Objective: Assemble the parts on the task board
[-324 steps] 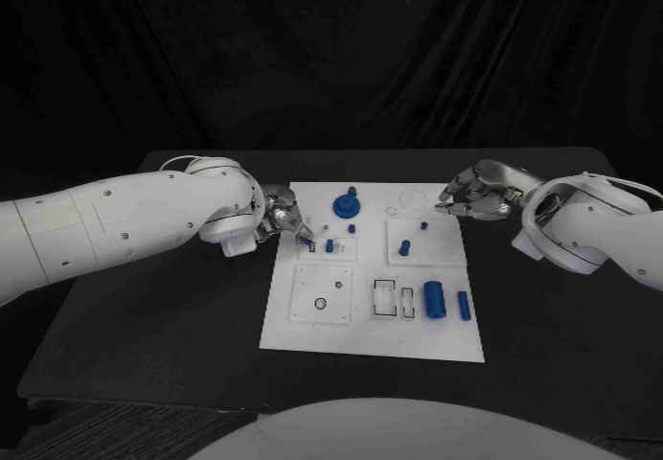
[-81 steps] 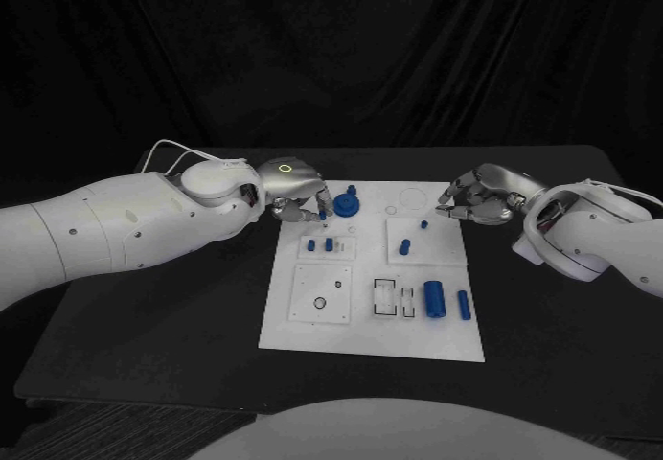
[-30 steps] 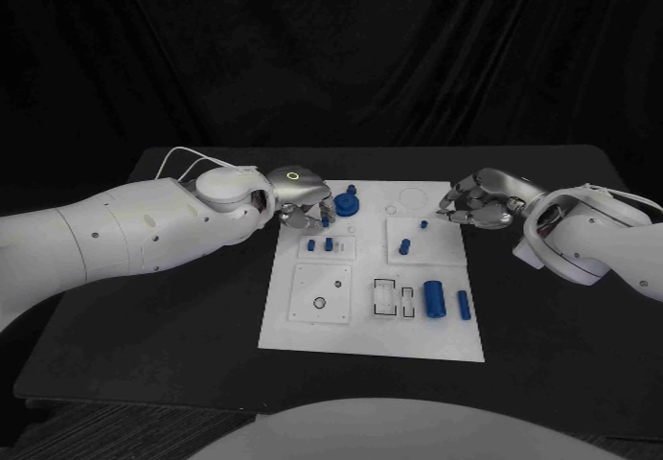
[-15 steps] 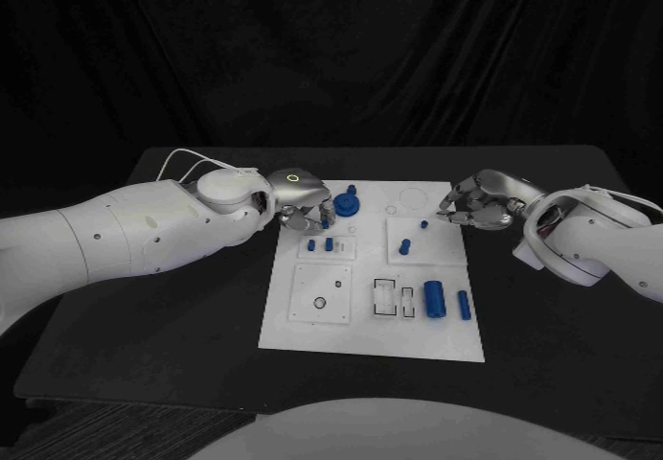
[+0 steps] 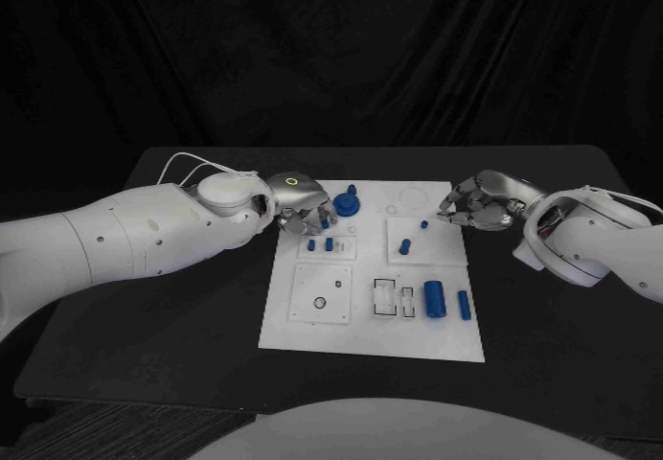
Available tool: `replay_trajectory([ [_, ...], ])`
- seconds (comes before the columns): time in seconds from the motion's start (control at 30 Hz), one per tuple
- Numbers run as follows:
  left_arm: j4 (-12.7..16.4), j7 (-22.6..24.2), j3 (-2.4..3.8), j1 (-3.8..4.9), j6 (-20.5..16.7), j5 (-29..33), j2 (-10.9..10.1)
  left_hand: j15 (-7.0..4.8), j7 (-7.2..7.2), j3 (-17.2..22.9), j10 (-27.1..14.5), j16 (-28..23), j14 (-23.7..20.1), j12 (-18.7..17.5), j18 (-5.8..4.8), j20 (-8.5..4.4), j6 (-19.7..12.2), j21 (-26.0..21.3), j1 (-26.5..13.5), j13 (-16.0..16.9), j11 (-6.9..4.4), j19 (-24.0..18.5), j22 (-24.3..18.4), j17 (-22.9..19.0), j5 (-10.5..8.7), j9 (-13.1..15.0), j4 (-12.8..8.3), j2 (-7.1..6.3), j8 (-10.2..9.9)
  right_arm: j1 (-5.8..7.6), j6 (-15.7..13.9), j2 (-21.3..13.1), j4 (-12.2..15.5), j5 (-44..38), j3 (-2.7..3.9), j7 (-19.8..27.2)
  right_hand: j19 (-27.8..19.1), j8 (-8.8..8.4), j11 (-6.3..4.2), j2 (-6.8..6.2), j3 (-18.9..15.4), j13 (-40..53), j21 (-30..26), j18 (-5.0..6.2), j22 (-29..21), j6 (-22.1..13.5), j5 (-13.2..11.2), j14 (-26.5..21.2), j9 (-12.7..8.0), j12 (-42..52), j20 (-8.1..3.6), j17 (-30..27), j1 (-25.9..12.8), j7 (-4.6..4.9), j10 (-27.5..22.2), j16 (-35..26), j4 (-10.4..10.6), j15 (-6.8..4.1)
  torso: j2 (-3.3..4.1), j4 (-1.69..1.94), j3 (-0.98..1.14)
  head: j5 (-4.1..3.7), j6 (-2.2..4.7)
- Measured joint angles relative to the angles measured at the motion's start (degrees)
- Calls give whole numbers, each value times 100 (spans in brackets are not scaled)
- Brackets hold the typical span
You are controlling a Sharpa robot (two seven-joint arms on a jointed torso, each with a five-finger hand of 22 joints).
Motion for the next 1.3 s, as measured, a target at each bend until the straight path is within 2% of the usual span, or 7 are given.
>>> replay_trajectory([
  [0.37,-96,-103,1,-8,-353,-1,-253,50,-308,-120,-400,-142,-177,0,0,11,-1263,-241,-15,6,74,-135,0,-221,0,-303,83,-105,-45,27,-74,-141,130,0,-2,16,0,0,0,-93,33,0,-93,95,0,43,0,0,-11,-38,0,0,93,0,0,-54,-33,0,1,0,-3,4,0],
  [0.53,-110,-99,2,-8,-778,96,-530,98,-327,-276,-735,-448,-590,0,180,47,-1470,-1075,-38,98,119,-632,0,-433,0,-353,210,-128,-45,269,-173,-240,250,-5,-5,34,-31,0,24,-203,111,1,-351,94,-1,188,0,0,-38,-824,-31,-18,302,-21,-325,-503,-111,0,0,0,-7,-37,0],
  [0.73,-32,73,1,-8,-1138,803,-887,405,-165,-549,-1656,-1540,-2341,-21,538,196,-1117,-4214,-202,378,40,-2988,-136,-831,12,-326,420,-21,0,665,-270,-288,388,-258,1,50,-51,-98,8,-464,451,-2892,-606,94,2,278,14,0,-92,-4372,-51,-339,706,-10,-2683,-801,-139,0,-5,-3,-18,-62,0],
  [0.8,-12,227,-2,-8,-1178,1217,-981,727,41,-833,-2542,-2389,-3489,32,341,381,-1600,-5158,-663,410,34,-4326,-456,-1200,14,-413,720,174,-44,781,-274,-268,424,-494,3,45,-107,-196,43,-571,626,-3705,-752,94,4,274,7,0,-113,-5391,-18,-498,814,-6,-3033,-932,-71,36,-9,-3,-26,-63,0],
  [0.9,-8,521,-3,-9,-1189,1806,-1047,932,125,-1142,-3640,-3291,-4524,69,128,585,-2136,-5929,-1066,316,29,-5252,-828,-1626,48,-507,919,215,-83,887,-263,-207,447,-931,6,32,-145,-291,180,-736,716,-4559,-890,94,4,276,-207,-5,-113,-6325,20,-648,837,9,-3184,-1040,0,98,-16,-4,-36,-81,0],
  [1.03,-15,1106,-3,-15,-1147,2702,-1061,781,-74,-1951,-5272,-5301,-6058,-209,128,767,-2532,-6676,-1453,-363,-257,-6550,-1860,-2975,395,-582,947,499,-106,940,-169,-52,415,-1718,6,17,-229,-497,208,-956,832,-5303,-1255,183,4,116,-1167,-8,-156,-7170,-23,-1011,928,-164,-3859,-1355,-100,29,-23,8,-50,-143,0],
  [1.3,86,2093,-5,-168,-656,4457,-1095,481,-360,-2530,-6008,-5770,-6825,-333,129,746,-3355,-6921,-1553,-767,-589,-7838,-5929,-3628,-9,-716,962,471,-193,710,168,223,238,-2843,4,0,-420,-861,233,-1245,771,-6004,-2012,272,3,-156,-1296,-190,-334,-7571,10,-1507,1017,-240,-4374,-1776,162,56,-36,51,-71,-250,0],
])
